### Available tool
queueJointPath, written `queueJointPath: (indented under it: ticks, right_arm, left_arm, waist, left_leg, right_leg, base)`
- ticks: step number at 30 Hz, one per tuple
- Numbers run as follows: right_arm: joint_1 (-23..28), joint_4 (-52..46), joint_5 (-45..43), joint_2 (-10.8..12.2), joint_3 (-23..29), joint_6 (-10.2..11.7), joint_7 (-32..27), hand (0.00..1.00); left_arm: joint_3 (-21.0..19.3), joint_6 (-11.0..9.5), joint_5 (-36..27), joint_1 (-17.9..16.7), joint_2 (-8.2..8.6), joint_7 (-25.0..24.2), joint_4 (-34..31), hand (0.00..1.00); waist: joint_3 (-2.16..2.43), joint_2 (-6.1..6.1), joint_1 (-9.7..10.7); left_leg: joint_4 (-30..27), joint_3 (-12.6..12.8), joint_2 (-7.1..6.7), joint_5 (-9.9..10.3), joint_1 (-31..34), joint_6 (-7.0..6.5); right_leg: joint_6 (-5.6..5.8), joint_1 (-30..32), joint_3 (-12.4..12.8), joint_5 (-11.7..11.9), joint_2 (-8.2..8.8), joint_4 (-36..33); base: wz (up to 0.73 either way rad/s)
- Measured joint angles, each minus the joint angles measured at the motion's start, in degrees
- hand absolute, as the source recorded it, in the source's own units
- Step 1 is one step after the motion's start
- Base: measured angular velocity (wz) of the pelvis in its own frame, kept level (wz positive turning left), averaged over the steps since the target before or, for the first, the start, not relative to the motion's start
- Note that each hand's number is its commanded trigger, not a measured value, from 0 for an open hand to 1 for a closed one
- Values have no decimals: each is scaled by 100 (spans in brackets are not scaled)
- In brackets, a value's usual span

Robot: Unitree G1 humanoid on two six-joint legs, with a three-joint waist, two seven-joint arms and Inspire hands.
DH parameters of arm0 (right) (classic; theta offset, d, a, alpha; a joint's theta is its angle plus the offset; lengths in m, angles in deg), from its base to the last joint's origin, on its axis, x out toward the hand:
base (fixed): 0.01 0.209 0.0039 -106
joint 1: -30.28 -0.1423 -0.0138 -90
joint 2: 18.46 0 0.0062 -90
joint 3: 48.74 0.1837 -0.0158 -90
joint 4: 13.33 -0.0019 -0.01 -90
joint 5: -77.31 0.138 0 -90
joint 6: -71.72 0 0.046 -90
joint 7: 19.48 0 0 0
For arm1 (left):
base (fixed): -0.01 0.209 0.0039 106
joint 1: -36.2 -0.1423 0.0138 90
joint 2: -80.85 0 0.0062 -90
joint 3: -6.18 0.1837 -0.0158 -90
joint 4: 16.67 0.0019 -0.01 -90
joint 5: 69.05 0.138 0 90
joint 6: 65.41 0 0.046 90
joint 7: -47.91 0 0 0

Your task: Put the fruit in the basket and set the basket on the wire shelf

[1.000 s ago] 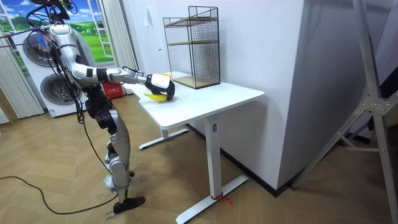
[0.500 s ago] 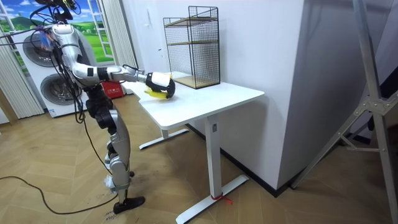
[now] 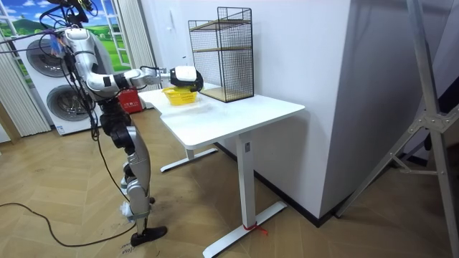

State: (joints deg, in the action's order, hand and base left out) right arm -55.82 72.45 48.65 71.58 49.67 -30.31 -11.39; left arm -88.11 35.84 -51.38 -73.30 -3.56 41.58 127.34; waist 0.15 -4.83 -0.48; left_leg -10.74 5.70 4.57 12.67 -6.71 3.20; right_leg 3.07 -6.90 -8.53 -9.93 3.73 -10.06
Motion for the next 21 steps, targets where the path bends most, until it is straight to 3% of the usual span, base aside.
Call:
queueJointPath:
  ticks: [3, 7, 21]
  right_arm:
    - [0, -117, 75, 0, -3, 0, -22, 100]
    - [0, -378, 325, 1, -39, 7, -66, 100]
    - [-6, -1418, 375, 23, -109, 30, -41, 100]
  left_arm:
    - [5, -45, -3, 14, 4, 0, 153, 0]
    - [4, -44, -2, 35, 4, -1, 174, 0]
    - [0, -205, -2, 110, 8, -2, 158, 0]
  waist:
    - [-7, -1, -2]
    - [-57, -32, -74]
    - [-26, -57, -258]
  left_leg:
    - [2, 1, 1, 0, 1, 0]
    - [9, 41, 8, 1, 21, 2]
    - [-20, 54, 7, 1, 70, 0]
  right_leg:
    - [0, 8, 0, 0, 0, -15]
    - [0, 61, 24, 0, 0, -55]
    - [-1, 125, 40, 1, 0, -73]
  base:
    - [0]
    - [-6]
    - [-1]
